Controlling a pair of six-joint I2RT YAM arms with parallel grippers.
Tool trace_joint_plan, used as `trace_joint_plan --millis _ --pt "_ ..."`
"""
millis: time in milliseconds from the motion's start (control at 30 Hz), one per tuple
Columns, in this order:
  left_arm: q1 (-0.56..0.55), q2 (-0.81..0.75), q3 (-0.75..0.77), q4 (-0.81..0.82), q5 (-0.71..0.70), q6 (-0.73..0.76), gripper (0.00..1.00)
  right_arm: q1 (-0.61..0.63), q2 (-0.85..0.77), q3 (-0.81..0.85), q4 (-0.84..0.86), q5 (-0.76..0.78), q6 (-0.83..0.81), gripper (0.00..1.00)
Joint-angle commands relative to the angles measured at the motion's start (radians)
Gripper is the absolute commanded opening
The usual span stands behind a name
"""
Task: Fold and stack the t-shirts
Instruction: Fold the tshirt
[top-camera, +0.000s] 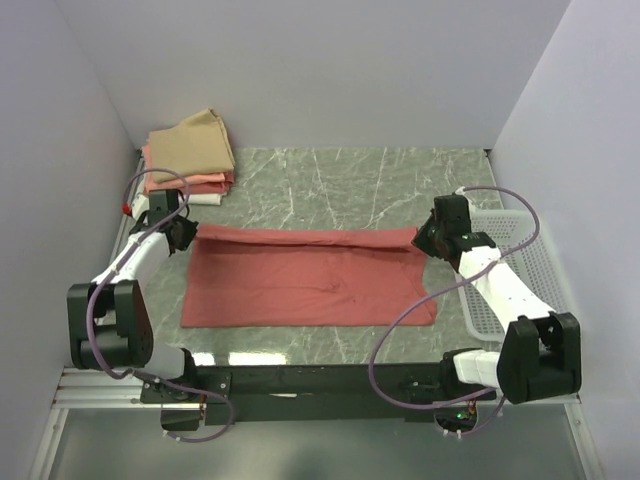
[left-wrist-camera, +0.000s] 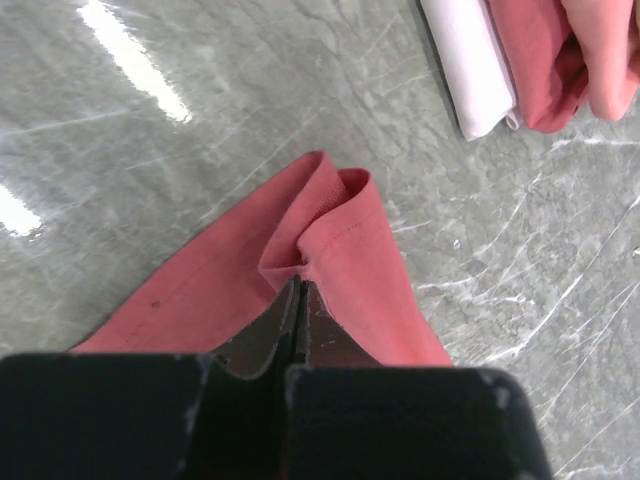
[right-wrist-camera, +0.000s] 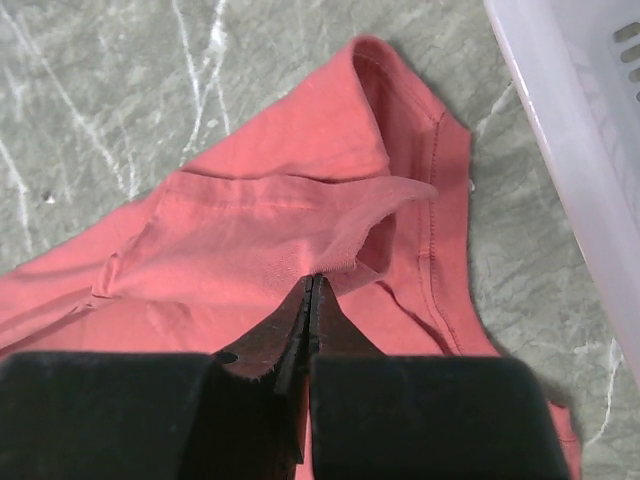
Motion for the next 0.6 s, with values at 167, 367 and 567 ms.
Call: trace_joint_plan --millis 167,367,567 --pt "0.035 -0.095 -0.066 0.046 -0.027 -0.007 0.01 -0.009 -0.107 -0.065 0.036 -0.008 0.010 0.00" --pt "0.043 -0.147 -0.132 0.069 -0.011 -0.006 0.01 -0.009 -0.148 -0.108 0.027 -0.015 0.013 0.00" --pt "0.046 -0.168 -0.204 0.102 0.013 -0.015 0.01 -0.008 -0.167 -0.141 0.028 -0.009 0.013 0.00"
